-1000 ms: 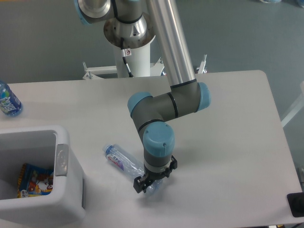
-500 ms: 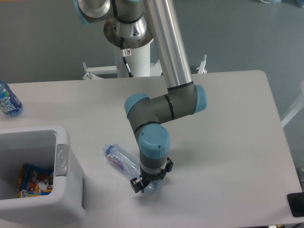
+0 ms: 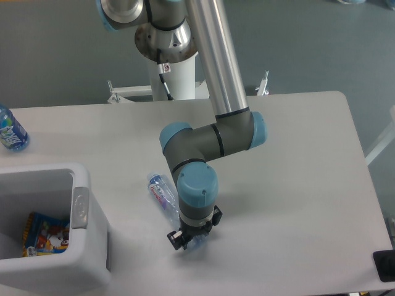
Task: Place the trash in the trash can
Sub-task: 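Lower the gripper onto the bottle's end and close on it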
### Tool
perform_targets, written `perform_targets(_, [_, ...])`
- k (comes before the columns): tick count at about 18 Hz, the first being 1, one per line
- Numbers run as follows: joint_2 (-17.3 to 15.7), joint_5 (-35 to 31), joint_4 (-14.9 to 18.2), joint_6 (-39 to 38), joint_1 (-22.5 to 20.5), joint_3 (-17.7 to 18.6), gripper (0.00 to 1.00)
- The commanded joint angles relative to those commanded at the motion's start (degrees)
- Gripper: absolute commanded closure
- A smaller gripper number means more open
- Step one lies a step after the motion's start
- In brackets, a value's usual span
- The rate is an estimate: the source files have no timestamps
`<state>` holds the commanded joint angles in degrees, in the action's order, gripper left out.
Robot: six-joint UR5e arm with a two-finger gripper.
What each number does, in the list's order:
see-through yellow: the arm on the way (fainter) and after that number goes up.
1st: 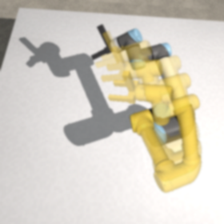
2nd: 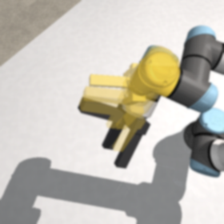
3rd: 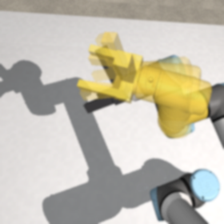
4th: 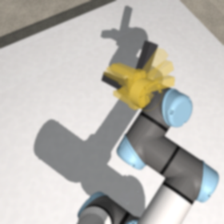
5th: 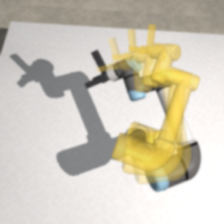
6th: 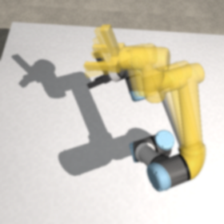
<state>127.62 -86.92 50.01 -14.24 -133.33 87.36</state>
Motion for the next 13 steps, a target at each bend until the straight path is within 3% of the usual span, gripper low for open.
perform_targets(8, [-0.52,-0.35,-0.09,0.26,0.00,-0.09,0.40])
perform_targets(13, [-3.59,-0.26,-0.09,1.05,-0.17,-0.96,0.40])
